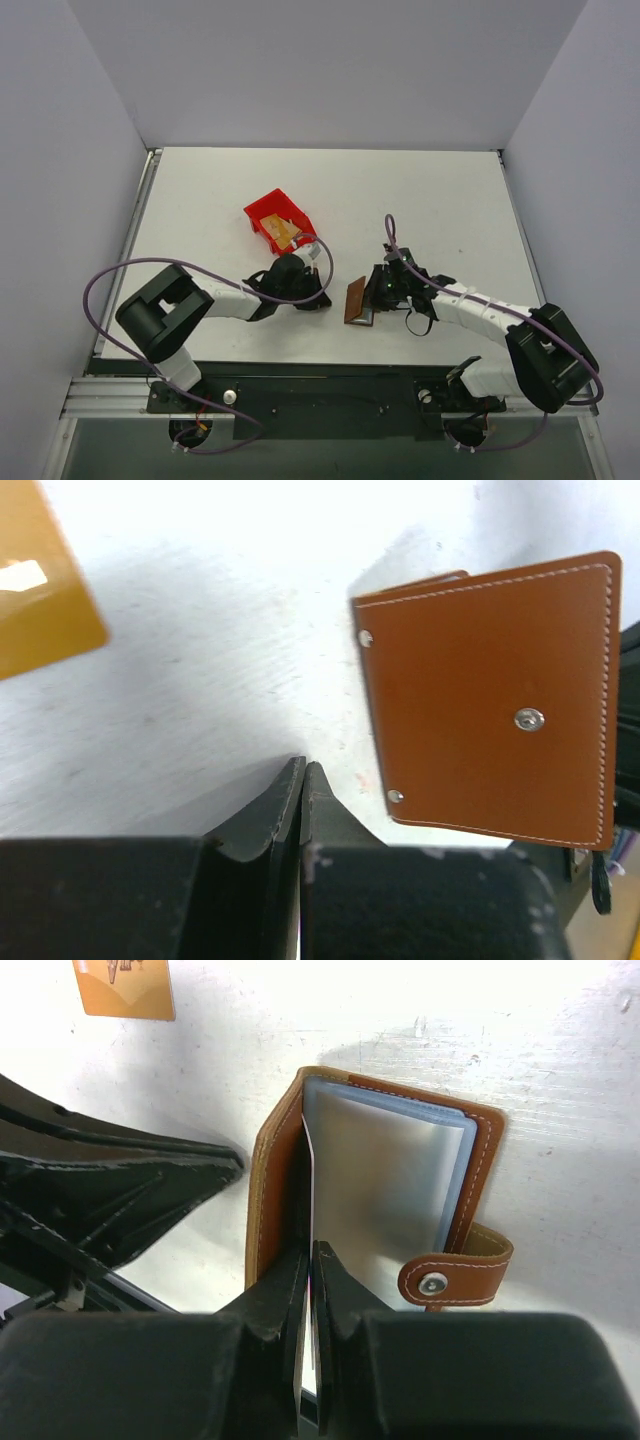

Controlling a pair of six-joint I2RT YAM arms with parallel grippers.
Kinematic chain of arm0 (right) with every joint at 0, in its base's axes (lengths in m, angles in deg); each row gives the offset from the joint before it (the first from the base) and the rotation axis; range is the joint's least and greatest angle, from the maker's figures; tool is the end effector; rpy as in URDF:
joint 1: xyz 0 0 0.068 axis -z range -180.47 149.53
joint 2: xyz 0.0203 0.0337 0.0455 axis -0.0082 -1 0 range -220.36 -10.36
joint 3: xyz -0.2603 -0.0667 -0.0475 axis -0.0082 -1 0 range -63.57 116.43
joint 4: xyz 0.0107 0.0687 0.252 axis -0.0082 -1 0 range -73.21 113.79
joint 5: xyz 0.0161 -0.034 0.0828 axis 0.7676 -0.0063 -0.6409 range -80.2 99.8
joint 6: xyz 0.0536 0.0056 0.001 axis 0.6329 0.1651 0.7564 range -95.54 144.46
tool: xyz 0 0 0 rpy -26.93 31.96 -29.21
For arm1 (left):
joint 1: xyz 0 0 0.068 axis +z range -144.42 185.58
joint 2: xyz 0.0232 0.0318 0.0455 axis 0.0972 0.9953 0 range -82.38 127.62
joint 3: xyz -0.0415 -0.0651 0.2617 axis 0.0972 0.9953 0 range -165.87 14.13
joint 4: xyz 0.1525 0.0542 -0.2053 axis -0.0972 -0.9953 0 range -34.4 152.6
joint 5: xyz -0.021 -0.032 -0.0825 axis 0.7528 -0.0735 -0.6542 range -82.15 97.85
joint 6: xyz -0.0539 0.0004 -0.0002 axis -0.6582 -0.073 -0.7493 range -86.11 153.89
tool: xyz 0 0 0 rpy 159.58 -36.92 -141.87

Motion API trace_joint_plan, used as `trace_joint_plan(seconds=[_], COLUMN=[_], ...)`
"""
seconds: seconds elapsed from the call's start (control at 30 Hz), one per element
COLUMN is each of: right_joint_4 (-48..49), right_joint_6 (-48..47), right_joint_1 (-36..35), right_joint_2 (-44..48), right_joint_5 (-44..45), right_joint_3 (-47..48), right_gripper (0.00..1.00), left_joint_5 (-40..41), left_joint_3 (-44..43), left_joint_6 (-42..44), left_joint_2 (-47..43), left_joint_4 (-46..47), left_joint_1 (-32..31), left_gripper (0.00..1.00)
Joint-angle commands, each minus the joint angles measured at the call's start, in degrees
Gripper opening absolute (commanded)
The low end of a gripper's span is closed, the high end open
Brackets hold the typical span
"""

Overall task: Put the credit cards into the card holder
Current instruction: Open the card holder at the center of the board.

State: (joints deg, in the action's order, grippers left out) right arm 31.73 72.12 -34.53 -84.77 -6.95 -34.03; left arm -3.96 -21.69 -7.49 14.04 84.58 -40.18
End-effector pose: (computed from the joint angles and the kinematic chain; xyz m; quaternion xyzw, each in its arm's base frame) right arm 0.2026 0.1493 0.1726 0.0402 0.8866 0.3877 0.2490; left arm 0.2091 -0.2252 0.1240 0.0788 0.8940 -0.3644 0.2484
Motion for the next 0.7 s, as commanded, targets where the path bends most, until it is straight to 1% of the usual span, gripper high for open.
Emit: trace_joint_plan(seconds=[0.0, 0.13, 0.3, 0.43, 0.5, 0.67], right_joint_4=[0.1, 0.4, 0.3, -0.6, -1.4, -3.0], right_joint_6=[-1.0, -0.9, -0.9, -1.2, -1.3, -1.9], right_joint_1=[-0.9, -1.2, -1.4, -1.7, -1.8, -2.1], right_joint_2=[-1.2, -1.5, -0.9, 0.0, 0.6, 1.5], right_joint_5=[2.0, 2.4, 2.3, 2.2, 2.3, 2.2], right_joint_3=[1.0, 1.2, 2.2, 3.4, 4.1, 6.0], right_gripper=[0.0, 0.0, 0.0, 0.0, 0.0, 0.0], left_joint_5=[7.5, 9.4, 10.3, 9.6, 9.1, 7.9], left_joint_3=[2.0, 1.3, -2.2, -5.3, -6.8, -8.7], left_joint_6=[3.6, 4.9, 7.2, 8.4, 8.7, 8.5], left_joint_2=[-1.8, -5.4, -11.4, -14.9, -16.3, -19.2], left_joint_4=[-13.0, -16.3, -20.4, -21.9, -24.9, -25.4], left_joint_1=[1.7, 2.5, 2.6, 2.6, 2.6, 2.5], left_gripper=[0.0, 0.0, 0.0, 0.0, 0.0, 0.0])
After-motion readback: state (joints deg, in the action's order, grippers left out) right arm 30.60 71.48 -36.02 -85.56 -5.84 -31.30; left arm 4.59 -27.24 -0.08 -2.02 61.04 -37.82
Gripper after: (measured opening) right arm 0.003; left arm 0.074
